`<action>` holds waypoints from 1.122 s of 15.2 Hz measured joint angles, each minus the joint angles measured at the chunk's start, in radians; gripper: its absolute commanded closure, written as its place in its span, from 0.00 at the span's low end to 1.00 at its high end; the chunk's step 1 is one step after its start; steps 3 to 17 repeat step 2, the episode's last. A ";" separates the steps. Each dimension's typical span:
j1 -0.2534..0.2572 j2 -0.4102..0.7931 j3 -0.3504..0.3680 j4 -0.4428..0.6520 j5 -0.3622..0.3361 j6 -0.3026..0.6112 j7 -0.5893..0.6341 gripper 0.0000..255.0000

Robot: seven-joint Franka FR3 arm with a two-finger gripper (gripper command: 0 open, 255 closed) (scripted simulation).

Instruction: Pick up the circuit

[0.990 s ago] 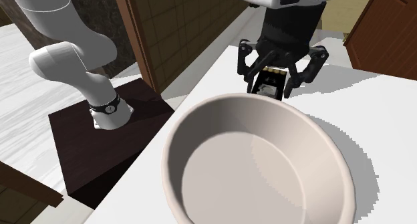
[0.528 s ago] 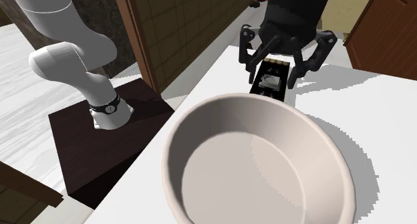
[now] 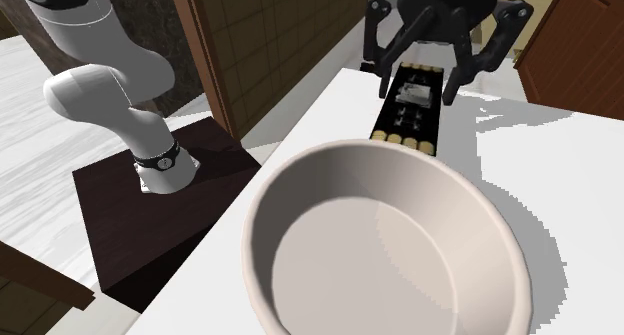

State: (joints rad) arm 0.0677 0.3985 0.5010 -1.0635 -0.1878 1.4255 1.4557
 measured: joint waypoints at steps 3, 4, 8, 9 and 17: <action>0.011 0.012 0.000 0.042 -0.007 -0.031 0.001 1.00; 0.011 0.012 0.000 0.042 -0.007 -0.031 0.001 1.00; 0.011 0.012 0.000 0.042 -0.007 -0.031 0.001 1.00; 0.011 0.012 0.000 0.042 -0.007 -0.031 0.001 1.00; 0.011 0.012 0.000 0.042 -0.007 -0.031 0.001 1.00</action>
